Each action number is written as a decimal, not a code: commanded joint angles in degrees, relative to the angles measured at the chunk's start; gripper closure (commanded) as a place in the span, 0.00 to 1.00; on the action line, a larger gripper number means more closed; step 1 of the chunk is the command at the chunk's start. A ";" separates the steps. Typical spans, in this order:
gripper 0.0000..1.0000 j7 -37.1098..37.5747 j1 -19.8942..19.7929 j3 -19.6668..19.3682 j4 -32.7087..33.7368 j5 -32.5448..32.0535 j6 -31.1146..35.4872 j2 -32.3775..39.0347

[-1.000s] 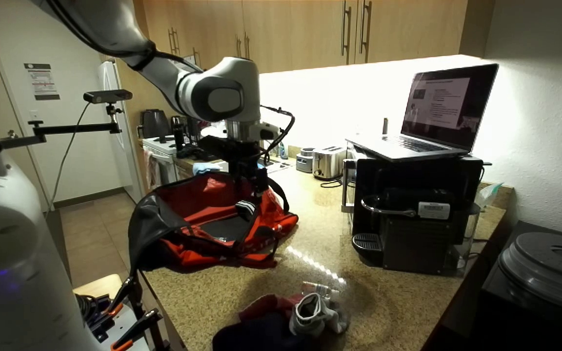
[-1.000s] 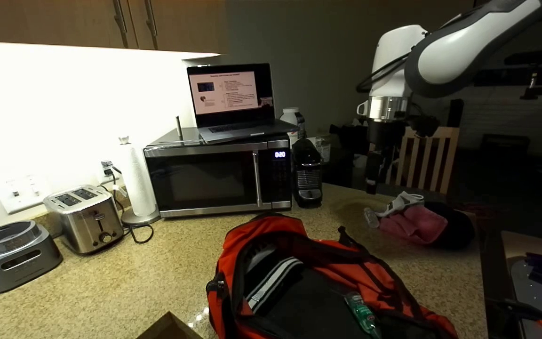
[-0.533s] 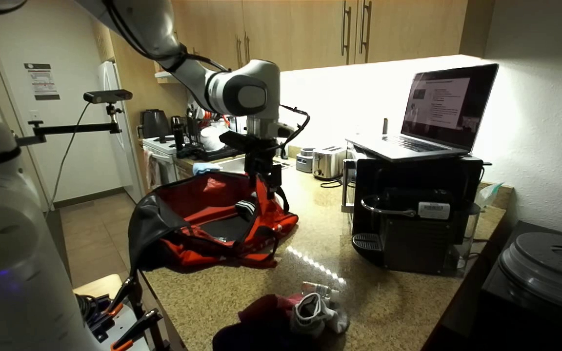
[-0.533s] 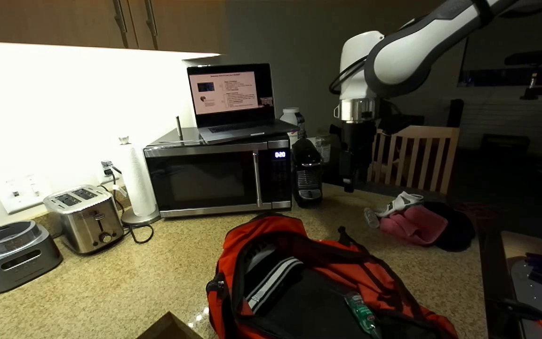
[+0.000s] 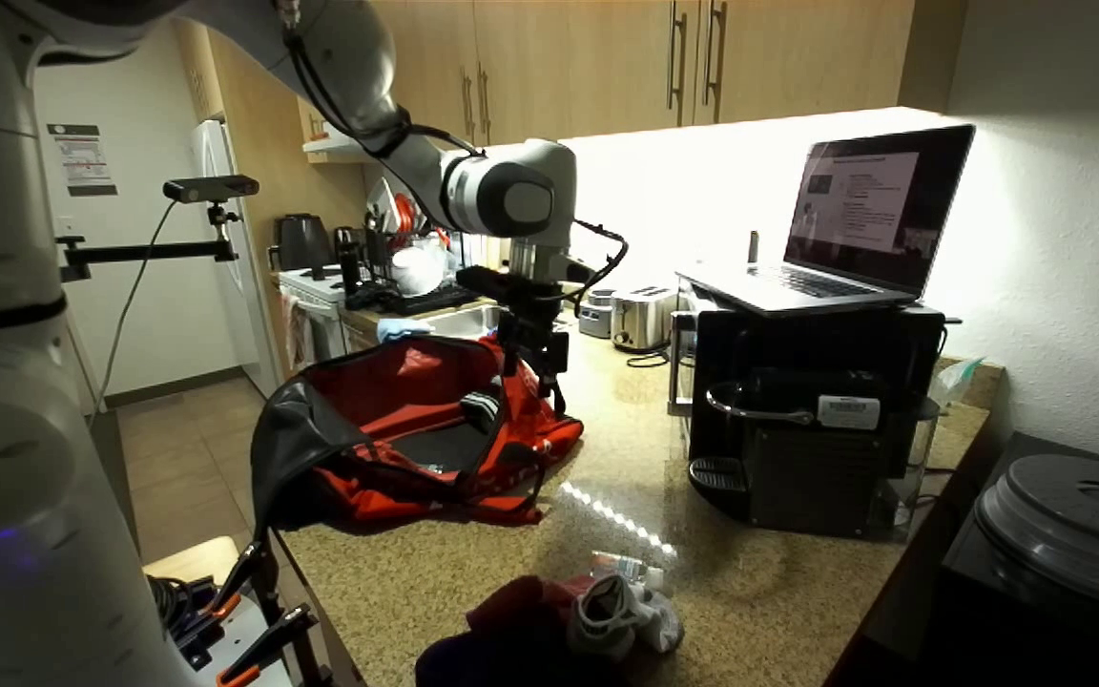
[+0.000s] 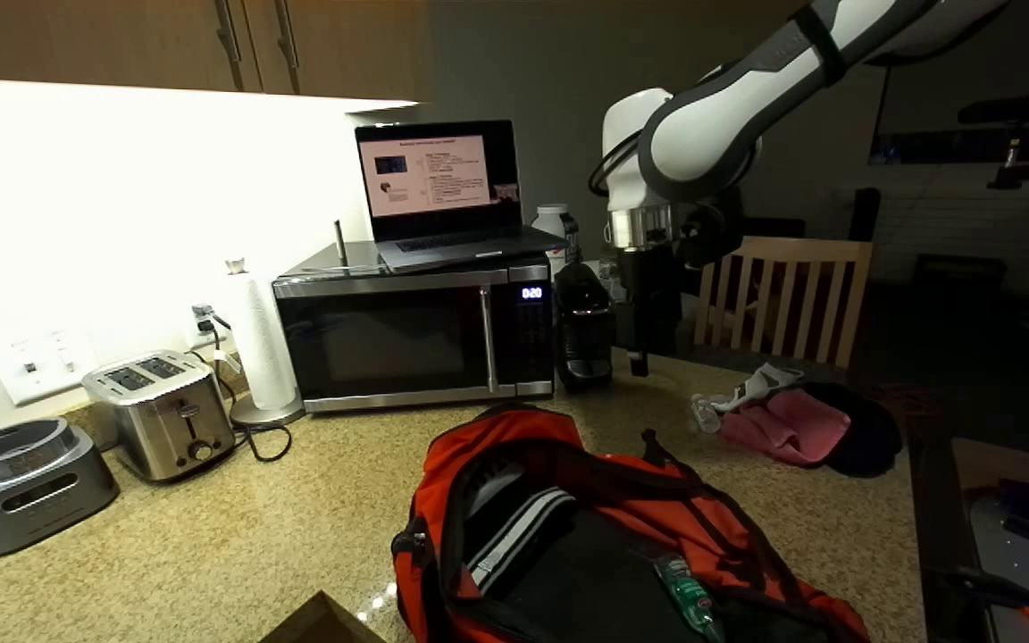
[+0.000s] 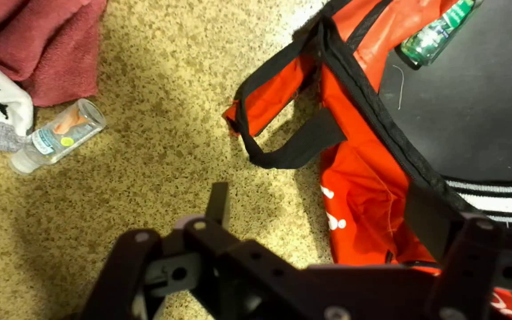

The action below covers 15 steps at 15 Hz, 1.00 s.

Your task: Pick up the bottle from the bag and put it on the table

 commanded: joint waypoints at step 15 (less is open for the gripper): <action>0.00 1.08 -0.48 0.03 2.33 -0.35 -0.80 2.28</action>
